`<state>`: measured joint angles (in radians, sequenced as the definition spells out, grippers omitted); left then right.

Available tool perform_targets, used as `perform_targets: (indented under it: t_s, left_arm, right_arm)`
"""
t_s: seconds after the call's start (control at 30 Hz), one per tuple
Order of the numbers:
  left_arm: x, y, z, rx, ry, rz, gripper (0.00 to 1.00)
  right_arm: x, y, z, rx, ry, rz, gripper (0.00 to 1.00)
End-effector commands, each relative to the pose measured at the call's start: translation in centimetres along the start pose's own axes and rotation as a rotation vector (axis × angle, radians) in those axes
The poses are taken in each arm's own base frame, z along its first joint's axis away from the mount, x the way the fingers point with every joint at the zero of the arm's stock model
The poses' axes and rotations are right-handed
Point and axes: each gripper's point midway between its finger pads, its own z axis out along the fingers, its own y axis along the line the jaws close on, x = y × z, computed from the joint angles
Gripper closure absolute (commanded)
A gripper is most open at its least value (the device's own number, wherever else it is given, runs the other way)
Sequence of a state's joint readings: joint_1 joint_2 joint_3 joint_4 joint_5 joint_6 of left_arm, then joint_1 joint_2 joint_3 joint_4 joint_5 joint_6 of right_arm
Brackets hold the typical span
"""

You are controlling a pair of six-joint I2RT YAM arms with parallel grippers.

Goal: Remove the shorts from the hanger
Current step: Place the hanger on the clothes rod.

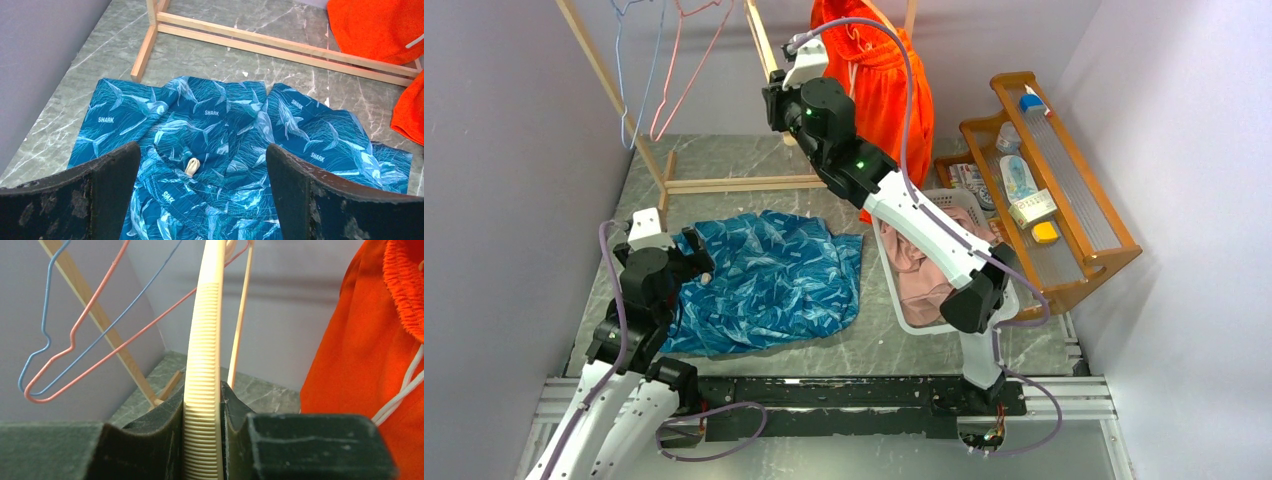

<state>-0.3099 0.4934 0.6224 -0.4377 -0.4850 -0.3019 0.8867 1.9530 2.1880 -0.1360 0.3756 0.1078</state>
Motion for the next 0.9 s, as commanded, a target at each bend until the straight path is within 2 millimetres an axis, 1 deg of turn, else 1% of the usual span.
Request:
perform_targets:
  t_s: [0.0,0.2,0.4,0.6,0.67,0.73,0.87]
  left_arm:
    - [-0.5,-0.3,0.1,0.017,-0.02,-0.002,0.01]
    - [-0.4,-0.4,0.2,0.016,-0.014,-0.001,0.01]
    - [-0.4,-0.5,0.2,0.023,-0.015,0.001,0.01]
    - [-0.4,-0.5,0.2,0.026,-0.014,0.003,0.01]
    - [-0.4,-0.6,0.2,0.031,-0.014,0.004,0.01]
    - [-0.4,-0.7,0.2,0.035,-0.013,0.005,0.01]
    - [-0.4,-0.7,0.2,0.035,-0.012,0.005,0.01]
  right_arm:
    - [-2.1,-0.1,-0.1,0.015,-0.025,0.0,1.0]
    - [-2.5,0.0,0.0,0.014,-0.029,-0.002,1.0]
    - [-3.9,-0.1,-0.5,0.016,-0.065,0.009,1.0]
    - [-3.4,-0.8,-0.1,0.058,-0.039,0.0,1.0]
    - [-3.9,-1.0,-0.2,0.062,-0.044,0.008,1.0]
    - [-3.0,-0.9,0.4,0.069,-0.032,0.01,1.0]
    - [-3.3,-1.1,0.7,0.078,-0.047,0.021,1.0]
